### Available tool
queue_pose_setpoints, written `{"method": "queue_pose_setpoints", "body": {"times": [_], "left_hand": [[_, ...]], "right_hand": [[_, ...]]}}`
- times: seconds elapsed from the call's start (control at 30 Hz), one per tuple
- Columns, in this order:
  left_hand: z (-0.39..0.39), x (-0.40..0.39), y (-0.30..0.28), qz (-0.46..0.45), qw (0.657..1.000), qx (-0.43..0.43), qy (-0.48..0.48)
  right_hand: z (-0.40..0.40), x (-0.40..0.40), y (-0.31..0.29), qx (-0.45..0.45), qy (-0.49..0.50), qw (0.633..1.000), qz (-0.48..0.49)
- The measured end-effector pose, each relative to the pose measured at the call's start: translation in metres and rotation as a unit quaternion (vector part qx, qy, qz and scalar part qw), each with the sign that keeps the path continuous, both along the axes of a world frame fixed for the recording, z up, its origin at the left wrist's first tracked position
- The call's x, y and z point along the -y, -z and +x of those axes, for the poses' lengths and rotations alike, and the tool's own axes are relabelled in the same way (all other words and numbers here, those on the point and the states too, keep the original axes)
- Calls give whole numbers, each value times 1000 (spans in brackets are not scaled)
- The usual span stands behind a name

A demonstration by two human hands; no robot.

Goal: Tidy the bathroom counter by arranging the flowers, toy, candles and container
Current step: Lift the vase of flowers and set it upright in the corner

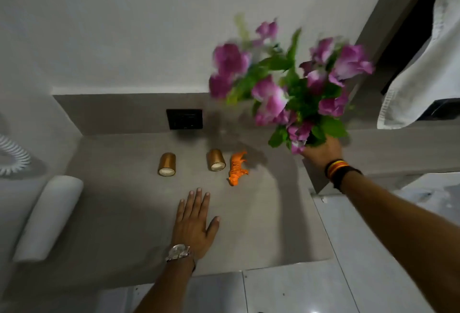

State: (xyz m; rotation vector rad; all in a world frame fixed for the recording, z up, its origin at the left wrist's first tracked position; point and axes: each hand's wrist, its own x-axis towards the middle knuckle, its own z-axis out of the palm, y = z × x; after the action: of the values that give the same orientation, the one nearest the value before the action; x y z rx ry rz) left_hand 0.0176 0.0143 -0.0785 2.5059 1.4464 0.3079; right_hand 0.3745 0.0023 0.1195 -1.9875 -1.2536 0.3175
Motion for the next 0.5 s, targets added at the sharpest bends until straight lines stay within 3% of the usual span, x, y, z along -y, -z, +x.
{"method": "queue_pose_setpoints", "body": {"times": [0.1,0.23,0.37,0.47,0.5], "left_hand": [[-4,-9,2,0,1000,-2,-16],[-2,-18,6,-6,998,-3,-54],[0,-19,9,-6,998,6,-63],[1,-19,10,-4,998,7,-67],[1,-19,10,-4,998,9,-67]], "right_hand": [[-22,-26,31,-185,77,979,23],[-35,-58,66,-296,158,940,52],[-34,-84,113,-305,158,939,25],[-33,-92,143,-364,219,905,-31],[-35,-93,145,-355,219,909,-22]]}}
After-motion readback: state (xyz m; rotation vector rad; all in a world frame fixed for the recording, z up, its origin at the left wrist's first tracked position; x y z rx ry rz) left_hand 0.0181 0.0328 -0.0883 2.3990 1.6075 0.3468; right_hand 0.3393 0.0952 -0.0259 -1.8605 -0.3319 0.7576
